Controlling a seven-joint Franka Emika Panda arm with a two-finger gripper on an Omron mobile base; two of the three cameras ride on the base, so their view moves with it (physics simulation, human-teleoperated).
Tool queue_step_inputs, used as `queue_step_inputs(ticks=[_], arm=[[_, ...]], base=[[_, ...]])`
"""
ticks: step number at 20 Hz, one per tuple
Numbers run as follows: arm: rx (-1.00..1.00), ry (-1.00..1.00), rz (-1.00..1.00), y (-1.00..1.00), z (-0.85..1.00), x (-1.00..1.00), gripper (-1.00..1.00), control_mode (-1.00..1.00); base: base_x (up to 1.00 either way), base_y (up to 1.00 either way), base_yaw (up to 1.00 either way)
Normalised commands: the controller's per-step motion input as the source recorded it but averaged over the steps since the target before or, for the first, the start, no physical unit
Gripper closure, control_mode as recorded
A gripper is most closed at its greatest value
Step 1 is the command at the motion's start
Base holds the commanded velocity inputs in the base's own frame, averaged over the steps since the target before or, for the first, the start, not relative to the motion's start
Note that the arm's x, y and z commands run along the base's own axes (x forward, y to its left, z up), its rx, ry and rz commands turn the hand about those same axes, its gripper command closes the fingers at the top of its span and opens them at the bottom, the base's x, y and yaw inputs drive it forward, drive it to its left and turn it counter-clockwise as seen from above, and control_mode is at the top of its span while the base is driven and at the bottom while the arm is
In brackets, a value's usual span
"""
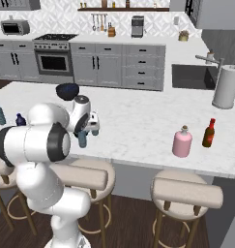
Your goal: Move the plastic bottles in the middle to the plastics group, and the glass bottles in the middle to the glass group.
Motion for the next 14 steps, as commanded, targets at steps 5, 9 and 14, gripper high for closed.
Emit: queue_step_inputs(ticks=[5,9,14], arm=[[0.0,0.01,0.11,0.65,0.12,-0.29,1.0,-1.0],[-0.01,0.01,0.13,1.0,0.21,0.0,1.0,-1.0],[0.0,0.03,0.14,1.0,0.13,0.0,1.0,-1.0]], base=[[0.0,0.0,0.0],[0.0,0.0,0.0],[0.0,0.0,0.0]])
